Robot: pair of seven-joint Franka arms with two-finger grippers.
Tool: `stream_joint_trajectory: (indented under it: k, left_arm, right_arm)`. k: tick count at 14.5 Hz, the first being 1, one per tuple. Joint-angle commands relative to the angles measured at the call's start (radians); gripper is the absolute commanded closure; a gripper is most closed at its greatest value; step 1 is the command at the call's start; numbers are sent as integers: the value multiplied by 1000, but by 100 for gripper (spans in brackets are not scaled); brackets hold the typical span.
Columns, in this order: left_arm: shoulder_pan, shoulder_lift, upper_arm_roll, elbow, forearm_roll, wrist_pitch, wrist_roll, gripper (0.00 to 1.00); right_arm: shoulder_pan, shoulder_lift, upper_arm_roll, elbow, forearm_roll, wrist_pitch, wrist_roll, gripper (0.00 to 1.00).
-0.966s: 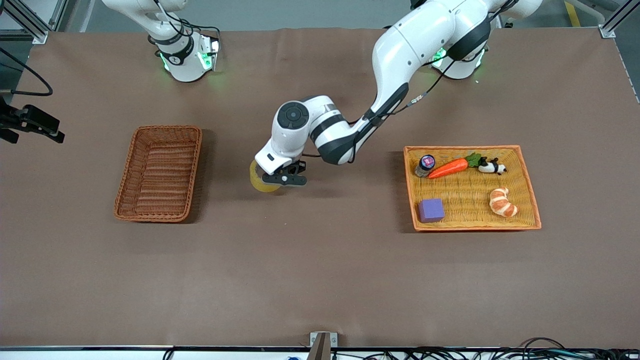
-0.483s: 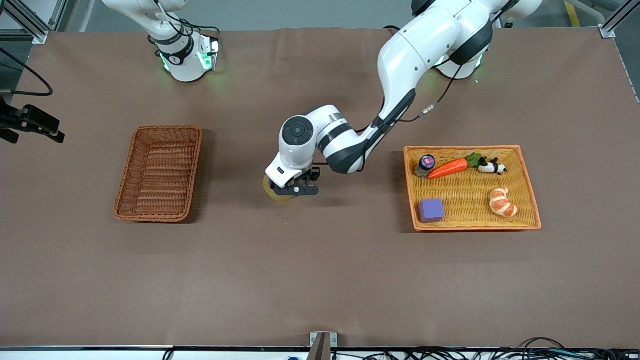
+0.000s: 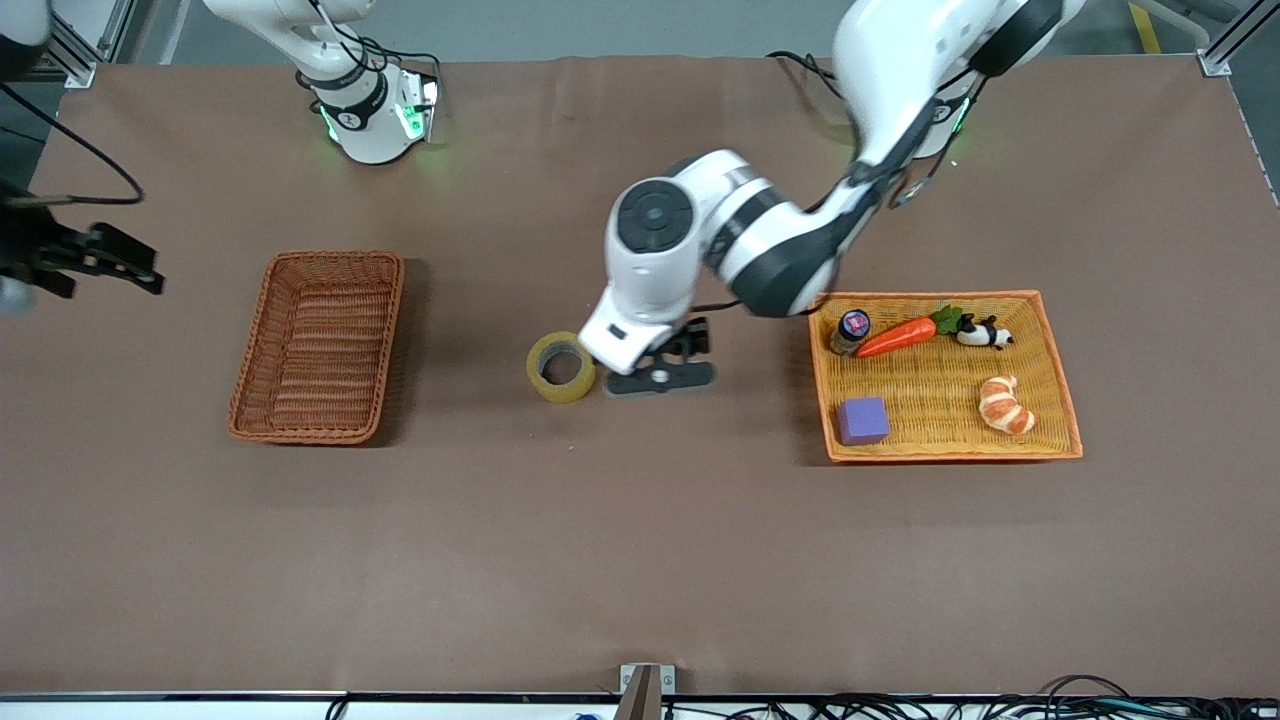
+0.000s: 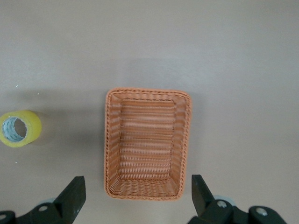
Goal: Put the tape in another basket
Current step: 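Set the tape down with the left gripper while the right gripper reaches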
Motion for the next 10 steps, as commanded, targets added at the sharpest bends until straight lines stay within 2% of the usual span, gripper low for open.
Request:
stream_joint_trajectory:
  k: [1, 2, 4, 6, 10]
  left_arm:
    - [82, -218, -2, -261, -13, 22, 41, 0]
    - [122, -274, -3, -322, -19, 31, 103, 0]
    - [185, -356, 0, -387, -95, 33, 212, 0]
    - [248, -437, 6, -442, -152, 35, 308, 0]
    - [398, -555, 11, -487, -263, 24, 467, 0]
  right_arm:
    - [18, -9, 83, -88, 16, 69, 98, 0]
    - [18, -2, 133, -107, 14, 89, 179, 0]
    - [18, 41, 227, -138, 14, 138, 317, 0]
    - [24, 98, 290, -161, 14, 188, 366, 0]
    - [71, 162, 393, -302, 0, 431, 570, 0]
